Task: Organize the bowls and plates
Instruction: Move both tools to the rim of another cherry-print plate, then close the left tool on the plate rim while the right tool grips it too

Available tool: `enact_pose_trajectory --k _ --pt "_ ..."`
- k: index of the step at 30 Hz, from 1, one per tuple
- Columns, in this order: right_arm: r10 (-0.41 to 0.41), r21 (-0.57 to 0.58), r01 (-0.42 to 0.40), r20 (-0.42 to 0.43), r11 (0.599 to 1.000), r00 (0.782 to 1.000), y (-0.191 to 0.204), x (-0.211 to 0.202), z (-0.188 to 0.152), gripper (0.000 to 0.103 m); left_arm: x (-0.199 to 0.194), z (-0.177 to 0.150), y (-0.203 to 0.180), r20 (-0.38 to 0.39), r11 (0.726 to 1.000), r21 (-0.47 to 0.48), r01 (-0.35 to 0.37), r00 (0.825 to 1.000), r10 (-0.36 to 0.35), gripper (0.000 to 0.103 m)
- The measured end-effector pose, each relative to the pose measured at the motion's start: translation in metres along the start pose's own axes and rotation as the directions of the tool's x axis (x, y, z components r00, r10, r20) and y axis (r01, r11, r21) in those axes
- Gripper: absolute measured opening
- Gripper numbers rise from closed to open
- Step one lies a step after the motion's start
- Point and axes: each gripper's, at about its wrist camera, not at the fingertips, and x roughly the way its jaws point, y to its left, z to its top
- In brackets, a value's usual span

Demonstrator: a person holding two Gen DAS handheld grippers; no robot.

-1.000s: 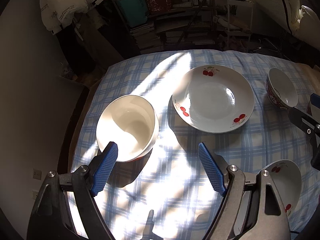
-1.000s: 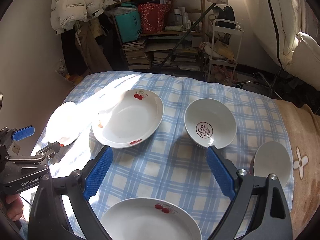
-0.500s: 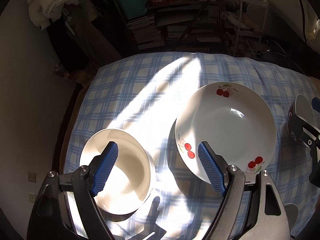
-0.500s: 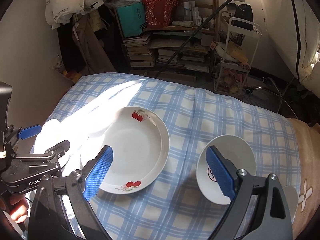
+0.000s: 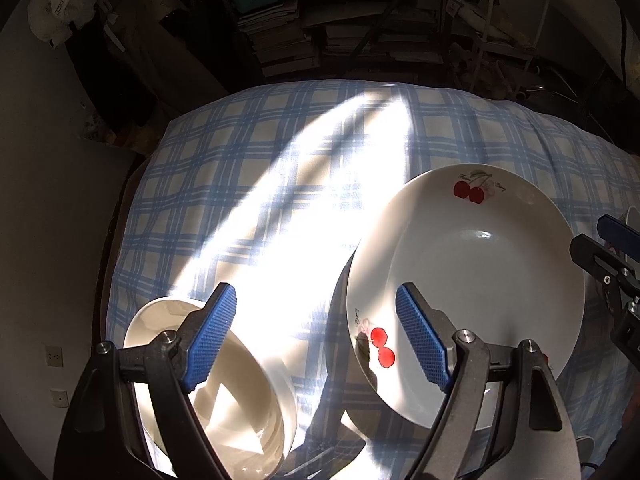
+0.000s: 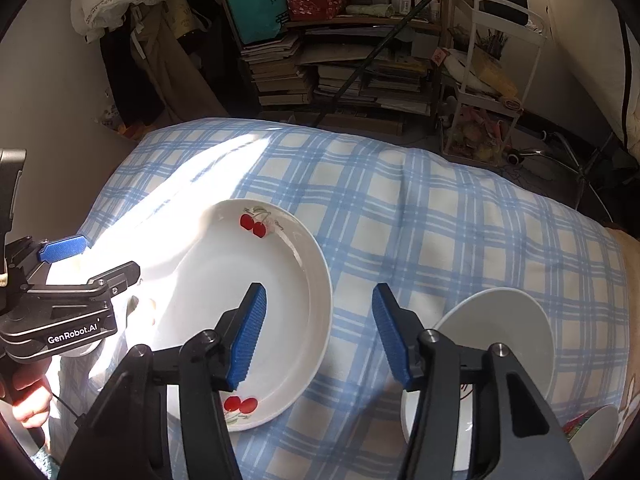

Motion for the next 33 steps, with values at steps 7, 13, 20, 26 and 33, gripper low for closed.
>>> enact_pose_trajectory --k 7,13,20,26,33 --pt "0.021 -0.002 -0.021 -0.024 1.000 1.000 -0.003 0.013 0.000 0.048 0.001 0.006 -0.003 0.018 1.000 0.014 0.008 1.000 -0.008 0.080" --pt "0.020 0.011 -0.020 -0.040 1.000 0.999 -0.007 0.020 0.000 0.036 0.008 0.013 -0.011 0.010 0.999 0.040 0.037 0.999 -0.037 0.058" --pt "0.013 -0.008 -0.013 -0.078 1.000 0.997 -0.005 0.025 0.001 0.023 0.039 0.019 -0.006 -0.119 0.989 -0.031 0.143 0.982 -0.146 0.047" --pt "-0.002 -0.024 -0.002 -0.134 1.000 0.991 0.000 0.032 0.000 0.015 0.048 0.018 -0.002 -0.151 0.977 -0.072 0.199 0.966 -0.208 0.019" --pt "-0.013 -0.014 0.012 -0.138 1.000 0.990 0.000 0.031 -0.001 0.014 0.040 0.011 -0.009 -0.099 0.984 -0.016 0.178 0.979 -0.178 0.018"
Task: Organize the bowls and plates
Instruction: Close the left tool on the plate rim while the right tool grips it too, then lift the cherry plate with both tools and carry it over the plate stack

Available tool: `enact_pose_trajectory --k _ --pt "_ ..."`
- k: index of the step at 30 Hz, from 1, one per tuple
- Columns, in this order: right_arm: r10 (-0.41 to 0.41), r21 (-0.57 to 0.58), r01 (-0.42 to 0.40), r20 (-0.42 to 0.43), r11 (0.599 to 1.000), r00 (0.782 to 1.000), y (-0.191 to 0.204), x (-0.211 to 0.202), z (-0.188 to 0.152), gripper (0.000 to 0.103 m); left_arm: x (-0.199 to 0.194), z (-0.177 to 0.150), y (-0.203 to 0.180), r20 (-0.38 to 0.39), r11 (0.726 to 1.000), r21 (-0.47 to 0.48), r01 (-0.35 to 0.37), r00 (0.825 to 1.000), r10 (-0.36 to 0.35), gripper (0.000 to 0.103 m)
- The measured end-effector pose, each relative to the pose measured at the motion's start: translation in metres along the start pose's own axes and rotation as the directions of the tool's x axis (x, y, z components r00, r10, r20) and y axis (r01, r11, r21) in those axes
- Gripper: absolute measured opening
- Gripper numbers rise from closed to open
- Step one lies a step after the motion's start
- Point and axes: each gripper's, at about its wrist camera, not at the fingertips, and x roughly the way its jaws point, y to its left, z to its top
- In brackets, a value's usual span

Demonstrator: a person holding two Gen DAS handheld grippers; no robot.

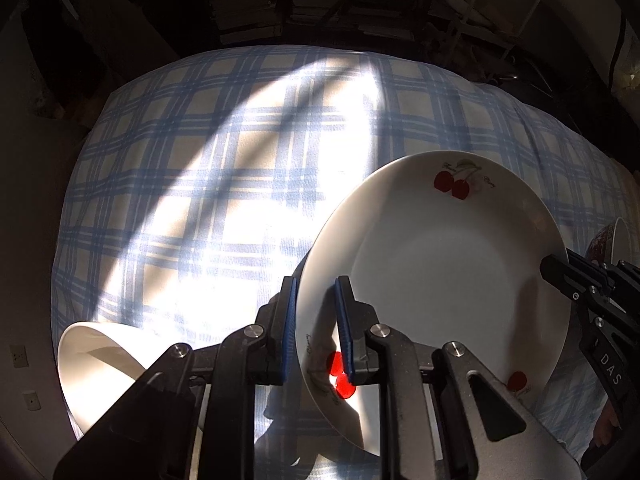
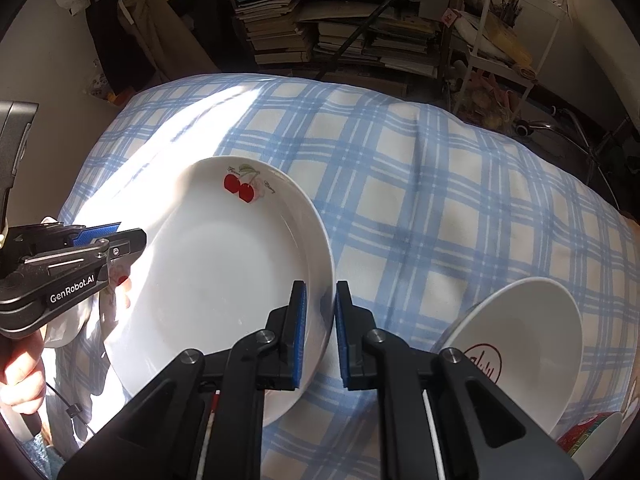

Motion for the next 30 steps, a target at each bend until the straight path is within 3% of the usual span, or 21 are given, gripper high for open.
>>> enact_pose_trajectory --k 5,13,30 --pt "0.059 0.044 -0.061 0.034 0.997 0.998 -0.008 -0.013 -0.005 0.008 -0.015 -0.009 0.000 0.009 1.000 0.002 0.014 1.000 -0.014 0.018" --pt "0.077 0.065 -0.081 0.051 0.995 0.996 -0.009 -0.041 -0.014 0.008 -0.045 -0.015 -0.006 0.019 1.000 -0.006 0.028 0.999 -0.027 0.018" --pt "0.061 0.077 -0.067 0.083 0.995 0.995 -0.012 -0.109 -0.081 0.009 -0.108 -0.087 -0.041 0.053 0.998 0.052 0.016 0.998 -0.019 0.018"
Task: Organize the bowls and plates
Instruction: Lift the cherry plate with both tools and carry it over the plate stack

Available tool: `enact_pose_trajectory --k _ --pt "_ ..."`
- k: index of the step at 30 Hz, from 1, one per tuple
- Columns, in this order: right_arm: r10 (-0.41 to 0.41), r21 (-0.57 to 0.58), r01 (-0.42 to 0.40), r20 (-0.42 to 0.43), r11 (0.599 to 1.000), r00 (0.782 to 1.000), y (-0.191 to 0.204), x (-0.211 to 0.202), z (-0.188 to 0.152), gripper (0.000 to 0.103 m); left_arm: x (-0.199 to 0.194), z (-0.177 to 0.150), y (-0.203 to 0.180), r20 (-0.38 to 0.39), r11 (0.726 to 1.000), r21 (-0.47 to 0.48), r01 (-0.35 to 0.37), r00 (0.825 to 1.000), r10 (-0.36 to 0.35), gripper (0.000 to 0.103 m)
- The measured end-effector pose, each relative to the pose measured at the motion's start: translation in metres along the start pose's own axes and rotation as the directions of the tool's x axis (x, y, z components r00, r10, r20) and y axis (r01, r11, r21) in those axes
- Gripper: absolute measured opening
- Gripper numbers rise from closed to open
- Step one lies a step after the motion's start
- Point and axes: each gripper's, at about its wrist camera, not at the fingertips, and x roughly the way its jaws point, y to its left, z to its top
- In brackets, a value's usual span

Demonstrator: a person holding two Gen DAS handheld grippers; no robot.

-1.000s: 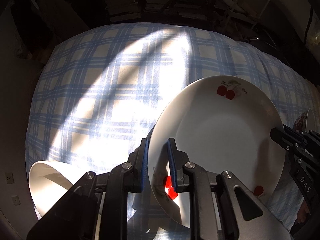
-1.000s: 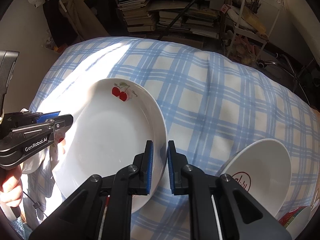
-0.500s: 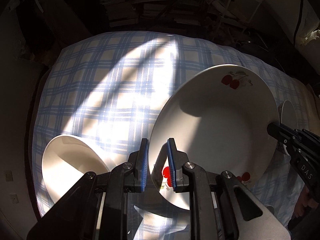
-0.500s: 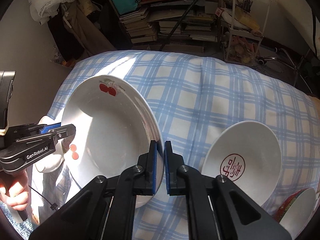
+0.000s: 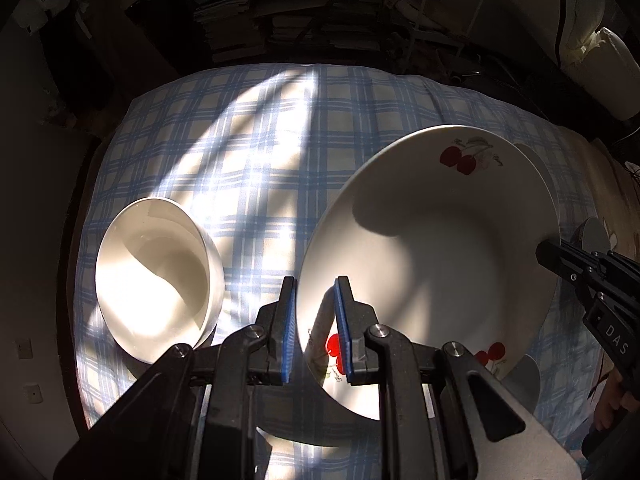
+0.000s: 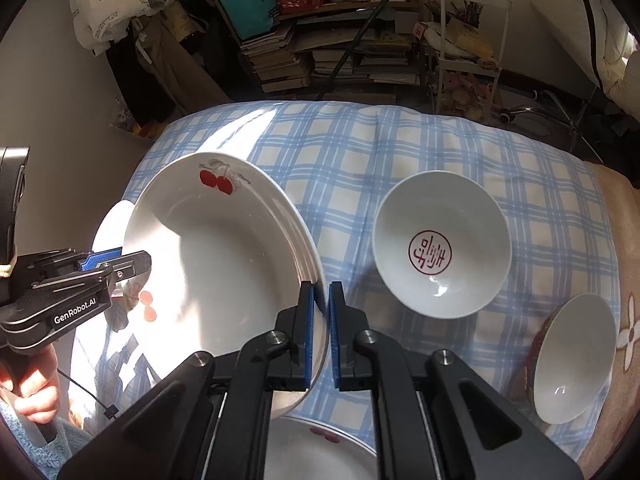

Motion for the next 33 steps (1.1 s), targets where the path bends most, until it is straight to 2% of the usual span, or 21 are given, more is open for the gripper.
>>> enact_pose_trajectory --k 4,14,24,29,33 --pt "-0.010 0.008 0.010 0.010 1.000 1.000 -0.005 -0.015 -0.017 0.009 -0.012 -0.020 -0.010 0.007 1.000 0.019 0.004 1.000 -0.004 0.018" --pt "-0.066 0.005 0.066 0.003 0.998 0.998 -0.006 -0.044 -0.062 0.009 -0.018 -0.071 -0.034 -0.043 0.999 0.032 0.038 0.998 -0.036 0.018" --pt "-0.110 0.047 0.111 -0.024 0.993 0.994 -0.017 -0.050 -0.114 0.011 -0.013 -0.118 -0.059 -0.096 0.996 0.076 0.057 0.994 -0.050 0.018" --pt "-0.105 0.064 0.108 -0.046 0.992 0.993 -0.019 -0.048 -0.136 0.011 -0.002 -0.139 -0.057 -0.116 0.994 0.054 0.097 0.989 -0.090 0.018" --pt "-0.125 0.052 0.128 -0.056 0.990 0.991 -0.017 -0.045 -0.148 0.011 0.003 -0.158 -0.062 -0.122 0.994 0.066 0.083 0.990 -0.075 0.018"
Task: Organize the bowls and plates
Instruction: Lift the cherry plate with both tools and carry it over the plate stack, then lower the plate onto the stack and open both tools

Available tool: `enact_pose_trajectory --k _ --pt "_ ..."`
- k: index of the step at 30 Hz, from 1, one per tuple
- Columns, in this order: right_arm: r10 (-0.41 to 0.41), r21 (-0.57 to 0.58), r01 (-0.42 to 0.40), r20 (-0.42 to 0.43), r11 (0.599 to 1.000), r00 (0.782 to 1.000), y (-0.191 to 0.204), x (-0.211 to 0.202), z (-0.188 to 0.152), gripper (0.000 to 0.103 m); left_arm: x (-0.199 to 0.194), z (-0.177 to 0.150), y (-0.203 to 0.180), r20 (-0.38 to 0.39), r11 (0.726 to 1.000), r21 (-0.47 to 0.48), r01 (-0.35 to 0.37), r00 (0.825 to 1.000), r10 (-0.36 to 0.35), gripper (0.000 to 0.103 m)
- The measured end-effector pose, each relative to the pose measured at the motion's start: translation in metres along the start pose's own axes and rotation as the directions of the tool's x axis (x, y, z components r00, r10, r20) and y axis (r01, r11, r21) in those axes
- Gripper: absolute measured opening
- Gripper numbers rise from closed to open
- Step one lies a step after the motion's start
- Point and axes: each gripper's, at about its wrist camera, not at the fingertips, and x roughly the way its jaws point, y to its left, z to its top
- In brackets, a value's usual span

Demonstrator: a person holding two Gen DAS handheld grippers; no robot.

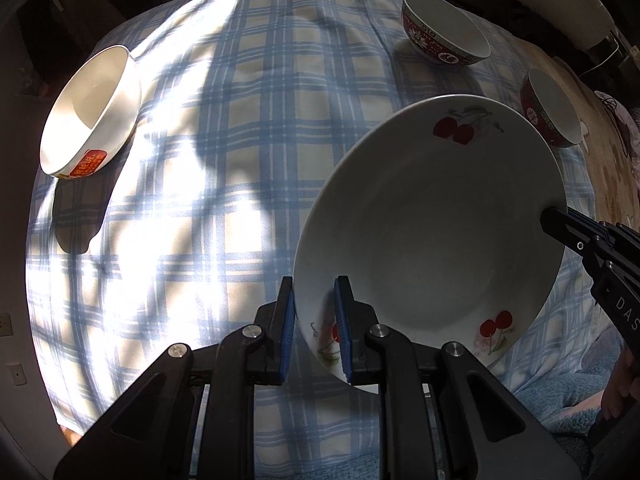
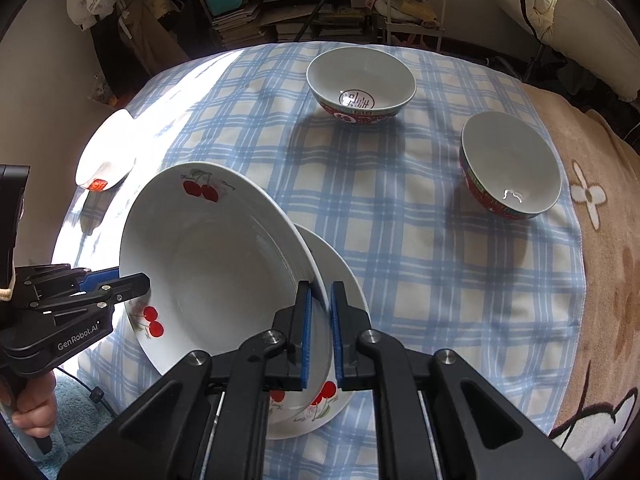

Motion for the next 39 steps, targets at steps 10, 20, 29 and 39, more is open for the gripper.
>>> enact_pose_trajectory --k 10,20,29,39 --pt "0.008 0.061 -0.008 0.011 0.998 1.000 -0.011 0.001 -0.020 0.011 0.015 -0.016 -0.007 -0.018 1.000 -0.003 0.030 0.999 -0.030 0.018" --pt "-0.009 0.083 0.011 -0.020 0.996 1.000 -0.016 0.015 -0.028 0.011 0.025 -0.018 -0.013 -0.034 0.999 -0.012 0.035 0.999 -0.035 0.019" --pt "-0.024 0.091 0.028 -0.040 0.995 0.999 -0.017 0.024 -0.029 0.011 0.019 -0.030 -0.010 0.004 0.999 -0.039 0.035 0.999 -0.035 0.019" --pt "-0.028 0.103 0.028 -0.006 0.994 1.000 -0.017 0.024 -0.029 0.011 0.013 -0.045 -0.020 0.049 0.999 -0.027 -0.023 0.998 0.024 0.019"
